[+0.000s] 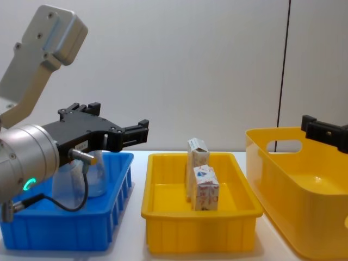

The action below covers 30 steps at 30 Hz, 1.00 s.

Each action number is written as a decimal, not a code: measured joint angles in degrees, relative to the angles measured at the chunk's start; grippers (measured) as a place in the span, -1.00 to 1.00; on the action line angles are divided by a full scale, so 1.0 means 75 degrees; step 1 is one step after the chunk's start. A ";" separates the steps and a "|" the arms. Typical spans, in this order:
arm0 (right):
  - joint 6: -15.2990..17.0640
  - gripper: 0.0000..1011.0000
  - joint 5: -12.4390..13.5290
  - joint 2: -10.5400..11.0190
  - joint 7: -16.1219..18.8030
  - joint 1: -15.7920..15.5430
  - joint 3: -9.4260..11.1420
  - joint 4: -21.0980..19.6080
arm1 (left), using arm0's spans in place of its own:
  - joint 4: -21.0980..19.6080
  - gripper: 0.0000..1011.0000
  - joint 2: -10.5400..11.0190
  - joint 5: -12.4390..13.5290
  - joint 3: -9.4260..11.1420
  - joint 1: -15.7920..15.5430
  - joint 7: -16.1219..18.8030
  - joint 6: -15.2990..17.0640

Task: Bimanual collaborative sorting of washing and personal care products

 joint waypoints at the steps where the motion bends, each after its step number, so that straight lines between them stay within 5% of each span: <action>1: 0.0000 0.98 0.0000 0.0000 0.0000 0.0000 0.0000 0.0000 | 0.0000 0.98 0.0000 0.0000 0.0000 0.0000 0.0000 0.0000; 20: 0.0006 0.98 0.0006 -0.0005 0.0025 0.0021 0.0008 0.0023 | 0.0000 0.98 0.0000 0.0001 -0.0001 0.0000 0.0000 0.0000; 30: 0.0329 0.98 0.0064 -0.0149 0.0096 0.0356 -0.0039 0.0256 | 0.0000 0.98 0.0000 0.0000 -0.0001 0.0000 0.0000 0.0000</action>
